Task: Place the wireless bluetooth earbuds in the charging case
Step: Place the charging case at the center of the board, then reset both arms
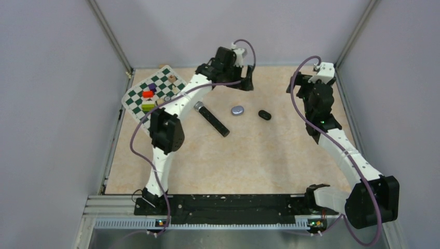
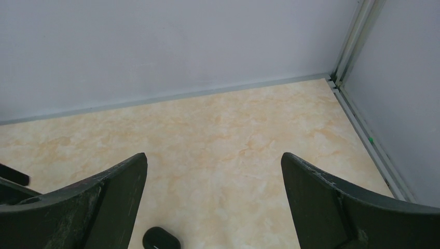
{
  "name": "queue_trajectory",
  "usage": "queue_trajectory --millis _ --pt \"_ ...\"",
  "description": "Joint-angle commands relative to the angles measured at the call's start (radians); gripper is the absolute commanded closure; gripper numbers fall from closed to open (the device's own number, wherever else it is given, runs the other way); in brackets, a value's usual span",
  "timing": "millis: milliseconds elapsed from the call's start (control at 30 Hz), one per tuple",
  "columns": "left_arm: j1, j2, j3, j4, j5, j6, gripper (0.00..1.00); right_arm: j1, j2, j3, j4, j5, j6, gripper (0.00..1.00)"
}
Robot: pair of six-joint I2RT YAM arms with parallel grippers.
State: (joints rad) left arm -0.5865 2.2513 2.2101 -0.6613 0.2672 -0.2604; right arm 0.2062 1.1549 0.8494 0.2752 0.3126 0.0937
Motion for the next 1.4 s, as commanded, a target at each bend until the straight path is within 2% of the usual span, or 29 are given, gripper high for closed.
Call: queue_trajectory --millis 0,133,233,367,433,567,667,733,800,900,1033,1100,1233,1367 --pt "0.146 -0.216 -0.094 0.075 0.015 0.087 0.01 -0.007 -0.016 0.091 -0.028 -0.019 0.05 0.01" --pt "0.325 -0.386 -0.279 0.177 0.166 0.006 0.01 -0.007 -0.009 0.108 -0.056 -0.083 0.056 0.01" --pt "0.415 -0.51 -0.415 0.195 0.203 0.059 0.01 -0.007 -0.007 0.101 -0.04 -0.1 0.038 0.01" --pt "0.429 -0.692 -0.622 0.18 -0.015 0.277 0.01 -0.008 -0.011 0.106 -0.032 -0.218 -0.002 0.01" --pt "0.434 -0.786 -0.733 0.203 -0.092 0.311 0.01 -0.007 -0.029 0.119 -0.037 -0.27 -0.025 0.01" --pt "0.496 -0.993 -0.95 0.268 -0.097 0.321 0.01 -0.008 -0.106 0.169 -0.082 -0.308 -0.053 0.01" --pt "0.555 -1.148 -1.068 0.312 -0.112 0.33 0.01 -0.007 -0.132 0.235 -0.189 -0.276 -0.051 0.01" --pt "0.578 -1.241 -1.112 0.3 -0.096 0.357 0.01 -0.007 -0.152 0.261 -0.254 -0.295 -0.058 0.01" --pt "0.604 -1.29 -1.093 0.215 -0.09 0.386 0.02 -0.007 -0.179 0.292 -0.333 -0.308 -0.061 0.01" --pt "0.611 -1.37 -1.138 0.162 -0.024 0.4 0.03 -0.006 -0.235 0.362 -0.514 -0.4 -0.074 0.01" --pt "0.615 -1.464 -1.218 0.109 0.093 0.455 0.05 -0.006 -0.33 0.431 -0.752 -0.571 -0.228 0.01" --pt "0.615 -1.505 -1.249 0.087 0.082 0.482 0.05 -0.006 -0.387 0.426 -0.829 -0.636 -0.297 0.01" --pt "0.615 -1.577 -1.322 0.09 -0.014 0.474 0.05 -0.005 -0.483 0.334 -0.834 -0.598 -0.284 0.01" --pt "0.616 -1.619 -1.404 0.113 0.019 0.481 0.05 -0.006 -0.544 0.196 -0.771 -0.49 -0.271 0.01"
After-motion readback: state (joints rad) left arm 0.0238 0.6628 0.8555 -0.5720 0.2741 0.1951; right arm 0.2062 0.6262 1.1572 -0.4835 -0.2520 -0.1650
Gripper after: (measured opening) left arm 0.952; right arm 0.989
